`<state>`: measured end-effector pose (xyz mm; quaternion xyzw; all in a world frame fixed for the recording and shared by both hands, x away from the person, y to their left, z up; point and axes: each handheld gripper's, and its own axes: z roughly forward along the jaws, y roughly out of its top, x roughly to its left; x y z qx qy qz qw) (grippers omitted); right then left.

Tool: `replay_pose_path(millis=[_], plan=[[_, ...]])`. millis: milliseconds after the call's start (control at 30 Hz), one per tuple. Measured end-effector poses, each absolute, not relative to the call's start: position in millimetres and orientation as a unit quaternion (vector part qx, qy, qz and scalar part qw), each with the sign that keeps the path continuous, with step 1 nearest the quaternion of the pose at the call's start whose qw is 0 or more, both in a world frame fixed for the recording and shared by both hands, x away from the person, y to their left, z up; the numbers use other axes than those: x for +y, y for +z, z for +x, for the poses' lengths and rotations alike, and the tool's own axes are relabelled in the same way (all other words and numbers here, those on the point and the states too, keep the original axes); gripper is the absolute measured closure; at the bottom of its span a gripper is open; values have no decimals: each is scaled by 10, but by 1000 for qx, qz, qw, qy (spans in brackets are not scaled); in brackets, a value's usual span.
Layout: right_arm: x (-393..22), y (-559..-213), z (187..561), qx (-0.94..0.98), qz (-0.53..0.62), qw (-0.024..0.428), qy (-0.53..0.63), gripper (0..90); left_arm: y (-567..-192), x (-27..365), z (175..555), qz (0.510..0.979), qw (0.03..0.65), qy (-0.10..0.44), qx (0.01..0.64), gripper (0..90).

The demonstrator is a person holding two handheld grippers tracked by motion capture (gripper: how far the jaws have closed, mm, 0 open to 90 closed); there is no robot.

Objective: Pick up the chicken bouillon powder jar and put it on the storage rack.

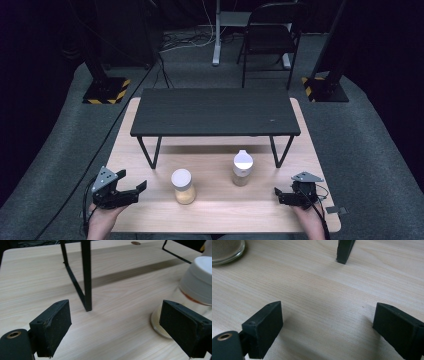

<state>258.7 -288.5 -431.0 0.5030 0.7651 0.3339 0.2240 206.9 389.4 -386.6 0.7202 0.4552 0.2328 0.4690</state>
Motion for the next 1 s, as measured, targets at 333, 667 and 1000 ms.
replay_pose_path(millis=[333, 667, 1000], plan=[[-2886, -4310, 2587, 765, 503, 224, 334, 80, -3821, 3754, 2077, 734, 485, 219, 422, 100], [-2886, -4314, 2584, 765, 503, 225, 335, 80, -3797, 3575, 2093, 749, 491, 209, 392, 104], [-2886, -4315, 2583, 765, 503, 225, 335, 80, -3818, 3405, 2146, 760, 492, 200, 376, 109]])
